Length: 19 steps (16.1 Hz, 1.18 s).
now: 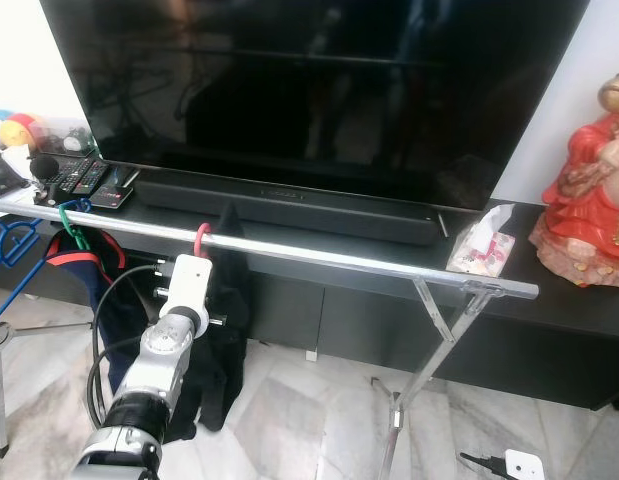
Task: Hang hanger
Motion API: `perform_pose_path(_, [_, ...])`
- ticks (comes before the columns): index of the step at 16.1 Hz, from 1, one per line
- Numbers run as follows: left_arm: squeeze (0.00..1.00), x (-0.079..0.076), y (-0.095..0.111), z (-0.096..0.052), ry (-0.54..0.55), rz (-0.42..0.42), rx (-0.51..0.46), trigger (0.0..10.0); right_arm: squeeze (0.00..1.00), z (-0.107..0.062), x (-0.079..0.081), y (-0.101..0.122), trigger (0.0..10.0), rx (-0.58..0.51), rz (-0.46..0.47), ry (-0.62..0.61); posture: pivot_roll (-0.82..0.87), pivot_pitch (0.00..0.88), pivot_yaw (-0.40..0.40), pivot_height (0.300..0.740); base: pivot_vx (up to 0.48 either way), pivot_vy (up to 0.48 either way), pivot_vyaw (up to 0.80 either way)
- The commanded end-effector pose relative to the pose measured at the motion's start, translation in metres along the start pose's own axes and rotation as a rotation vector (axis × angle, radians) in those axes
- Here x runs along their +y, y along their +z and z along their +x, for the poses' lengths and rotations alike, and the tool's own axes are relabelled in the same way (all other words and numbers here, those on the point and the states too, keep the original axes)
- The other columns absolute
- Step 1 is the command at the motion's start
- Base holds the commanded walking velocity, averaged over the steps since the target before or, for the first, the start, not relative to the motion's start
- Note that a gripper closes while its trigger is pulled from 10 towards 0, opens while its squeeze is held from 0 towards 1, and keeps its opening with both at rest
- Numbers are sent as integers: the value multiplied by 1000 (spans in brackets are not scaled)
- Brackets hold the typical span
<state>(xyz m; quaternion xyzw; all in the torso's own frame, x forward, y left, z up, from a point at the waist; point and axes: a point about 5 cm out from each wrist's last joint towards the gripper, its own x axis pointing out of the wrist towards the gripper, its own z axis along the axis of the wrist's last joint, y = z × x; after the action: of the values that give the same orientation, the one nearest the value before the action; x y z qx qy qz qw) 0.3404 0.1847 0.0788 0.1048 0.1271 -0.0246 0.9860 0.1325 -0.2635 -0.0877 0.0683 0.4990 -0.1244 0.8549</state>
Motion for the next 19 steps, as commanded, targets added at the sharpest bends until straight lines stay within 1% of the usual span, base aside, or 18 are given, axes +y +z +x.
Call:
perform_pose_path(1, [0, 3, 2, 2, 10, 16, 16, 10000, 0, 0, -2, 1, 10000, 2, 11, -8, -67, 0, -50, 740, 0, 0, 0])
perform_pose_path(4, [0, 3, -13, -3, -5, 41, 61, 10000, 0, 0, -2, 0, 10000, 5, 10, -7, -62, 0, -49, 740, 0, 0, 0])
perform_pose_path(6, [0, 6, -15, -5, 7, 29, 56, 10000, 0, 0, -2, 0, 10000, 7, 9, -5, -61, 0, -48, 740, 0, 0, 0])
perform_pose_path(8, [0, 9, -15, -9, 15, 7, 17, 10000, 0, 0, -2, 0, 10000, 7, 11, -4, -62, 0, -46, 740, 0, 0, 0])
perform_pose_path(9, [184, 10, -14, -12, 22, 10, -7, 10000, 0, 0, -2, 0, 10000, 7, 10, -3, -57, 0, -47, 740, 0, 0, 0])
perform_pose_path(10, [475, 11, -15, -14, 25, 8, -19, 10000, 0, 0, -2, 0, 10000, 8, 8, -3, -57, 0, -47, 740, 0, 0, 0])
perform_pose_path(11, [929, 12, -14, -16, 30, -9, -36, 10000, 0, 0, -2, 0, 10000, 8, 7, -3, -57, 0, -47, 740, 0, 0, 0])
perform_pose_path(14, [937, 14, -10, -20, 34, -18, -89, 10000, 0, 0, -2, 0, 10000, 8, 4, -2, -57, 0, -47, 740, 0, 0, 0])
perform_pose_path(16, [1000, 16, -7, -25, 43, -23, -117, 10000, 0, 0, -2, -1, 10000, 8, 6, -1, -56, 0, -42, 740, 0, 0, 0])
perform_pose_path(17, [1000, 16, -7, -26, 43, -26, -121, 10000, 0, 0, -2, -1, 10000, 8, 6, -1, -56, 0, -42, 740, 0, 0, 0])
perform_pose_path(18, [1000, 16, -9, -33, 40, -31, -133, 10000, 0, 0, -2, -1, 10000, 8, 7, -1, -51, 0, -43, 740, 0, 0, 0])
perform_pose_path(19, [1000, 16, -10, -36, 39, -32, -136, 10000, 0, 0, -2, -1, 10000, 8, 7, -1, -51, 0, -43, 740, 0, 0, 0])
